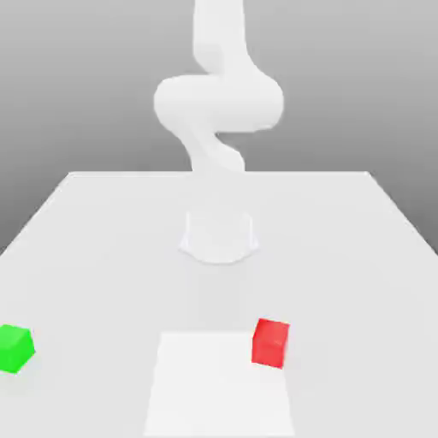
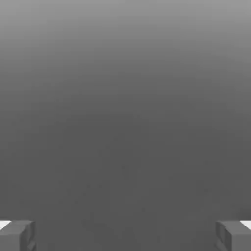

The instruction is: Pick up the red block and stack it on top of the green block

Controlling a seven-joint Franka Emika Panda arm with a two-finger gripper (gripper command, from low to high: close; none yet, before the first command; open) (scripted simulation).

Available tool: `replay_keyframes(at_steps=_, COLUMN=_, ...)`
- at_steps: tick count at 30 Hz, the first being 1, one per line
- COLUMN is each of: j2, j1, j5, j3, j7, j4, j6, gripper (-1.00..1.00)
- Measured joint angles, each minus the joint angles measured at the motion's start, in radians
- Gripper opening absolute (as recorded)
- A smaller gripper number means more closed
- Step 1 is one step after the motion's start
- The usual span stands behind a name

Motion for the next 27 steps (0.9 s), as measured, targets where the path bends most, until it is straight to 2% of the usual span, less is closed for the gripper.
replay_keyframes(at_steps=12, j2=0.425, j1=-0.043, j5=-0.017, j3=0.172, j7=0.303, j4=-0.307, j6=0.28, gripper=0.0)
replay_keyframes(at_steps=18, j2=0.673, j1=-0.018, j5=0.019, j3=0.221, j7=0.437, j4=-0.468, j6=0.447, gripper=0.0)
replay_keyframes(at_steps=23, j2=0.826, j1=-0.01, j5=-0.091, j3=0.188, j7=0.534, j4=-0.462, j6=0.569, gripper=0.0)
replay_keyframes(at_steps=26, j2=0.915, j1=0.039, j5=-0.183, j3=0.116, j7=0.602, j4=-0.45, j6=0.643, gripper=0.0)
replay_keyframes(at_steps=27, j2=0.941, j1=0.062, j5=-0.203, j3=0.088, j7=0.616, j4=-0.446, j6=0.664, gripper=-1.0)
